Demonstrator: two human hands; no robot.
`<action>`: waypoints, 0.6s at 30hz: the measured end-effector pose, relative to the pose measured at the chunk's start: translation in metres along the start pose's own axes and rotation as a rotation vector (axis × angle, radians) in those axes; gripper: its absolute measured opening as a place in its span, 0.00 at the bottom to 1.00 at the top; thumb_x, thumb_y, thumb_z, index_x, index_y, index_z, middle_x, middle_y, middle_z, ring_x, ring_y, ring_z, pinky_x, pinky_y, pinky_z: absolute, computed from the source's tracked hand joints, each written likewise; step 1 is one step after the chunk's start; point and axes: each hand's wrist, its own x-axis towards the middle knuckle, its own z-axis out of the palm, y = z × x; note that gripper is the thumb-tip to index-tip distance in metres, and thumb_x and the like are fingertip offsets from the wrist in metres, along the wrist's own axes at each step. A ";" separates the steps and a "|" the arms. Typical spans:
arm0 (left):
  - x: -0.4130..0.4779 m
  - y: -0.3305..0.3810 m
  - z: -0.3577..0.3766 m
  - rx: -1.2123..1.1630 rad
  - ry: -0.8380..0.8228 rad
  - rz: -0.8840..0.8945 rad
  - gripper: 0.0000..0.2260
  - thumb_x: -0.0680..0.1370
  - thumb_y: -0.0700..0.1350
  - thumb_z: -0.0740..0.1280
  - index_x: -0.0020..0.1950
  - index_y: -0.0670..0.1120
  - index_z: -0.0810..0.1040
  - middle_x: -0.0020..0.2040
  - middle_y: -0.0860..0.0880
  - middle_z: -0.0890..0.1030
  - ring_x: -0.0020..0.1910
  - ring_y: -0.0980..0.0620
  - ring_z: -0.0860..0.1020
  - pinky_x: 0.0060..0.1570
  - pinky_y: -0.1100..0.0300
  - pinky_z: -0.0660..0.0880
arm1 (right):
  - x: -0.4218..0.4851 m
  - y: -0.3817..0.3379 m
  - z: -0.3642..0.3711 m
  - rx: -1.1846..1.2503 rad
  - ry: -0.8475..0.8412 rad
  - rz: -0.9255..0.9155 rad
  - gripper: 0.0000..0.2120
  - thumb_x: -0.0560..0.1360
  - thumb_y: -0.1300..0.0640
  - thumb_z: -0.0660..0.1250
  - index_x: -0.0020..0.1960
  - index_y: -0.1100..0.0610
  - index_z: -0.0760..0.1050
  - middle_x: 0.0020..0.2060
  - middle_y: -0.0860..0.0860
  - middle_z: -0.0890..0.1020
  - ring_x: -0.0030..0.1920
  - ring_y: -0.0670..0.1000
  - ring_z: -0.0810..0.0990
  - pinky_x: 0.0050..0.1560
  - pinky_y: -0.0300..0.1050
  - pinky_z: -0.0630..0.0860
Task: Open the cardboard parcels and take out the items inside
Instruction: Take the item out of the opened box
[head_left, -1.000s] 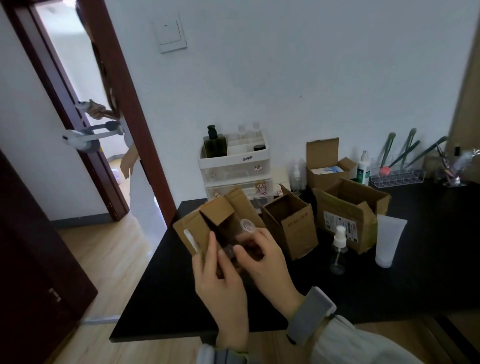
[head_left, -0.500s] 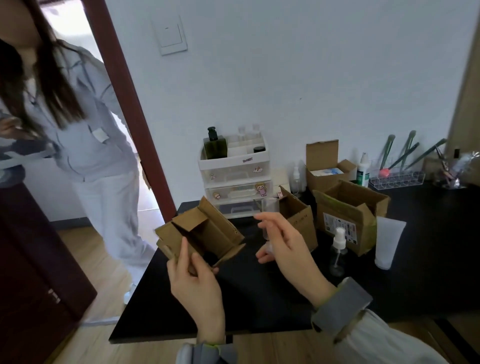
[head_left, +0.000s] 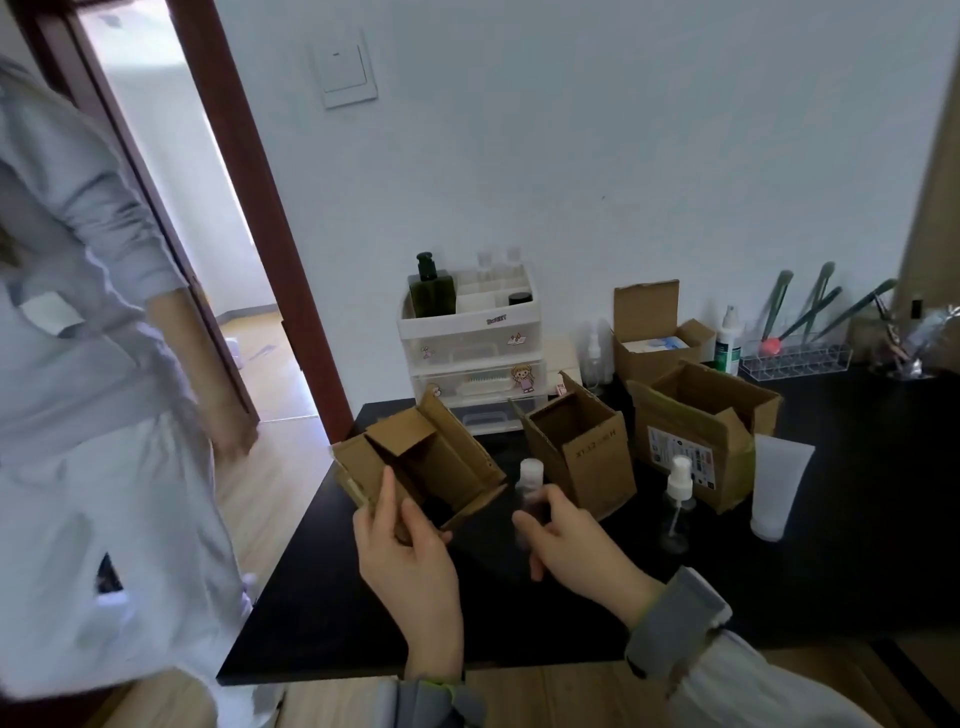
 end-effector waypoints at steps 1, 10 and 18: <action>0.000 0.002 0.001 -0.008 -0.015 -0.003 0.19 0.80 0.42 0.61 0.66 0.61 0.69 0.48 0.68 0.71 0.49 0.51 0.79 0.42 0.53 0.82 | 0.000 0.003 0.002 -0.063 -0.008 0.004 0.12 0.77 0.45 0.60 0.58 0.48 0.67 0.37 0.52 0.85 0.38 0.46 0.82 0.46 0.46 0.78; 0.004 0.005 0.006 -0.019 -0.057 0.014 0.19 0.80 0.41 0.61 0.69 0.56 0.70 0.51 0.62 0.72 0.43 0.63 0.77 0.37 0.59 0.80 | -0.012 0.011 0.004 -0.223 -0.015 0.048 0.34 0.73 0.50 0.68 0.73 0.48 0.53 0.47 0.52 0.82 0.47 0.51 0.82 0.51 0.50 0.79; 0.004 0.004 0.004 0.062 -0.081 0.161 0.18 0.80 0.39 0.60 0.69 0.50 0.71 0.58 0.49 0.74 0.56 0.48 0.77 0.52 0.44 0.78 | -0.026 -0.045 0.005 -0.214 0.445 -0.528 0.13 0.75 0.56 0.65 0.58 0.44 0.70 0.40 0.41 0.77 0.42 0.39 0.77 0.42 0.33 0.75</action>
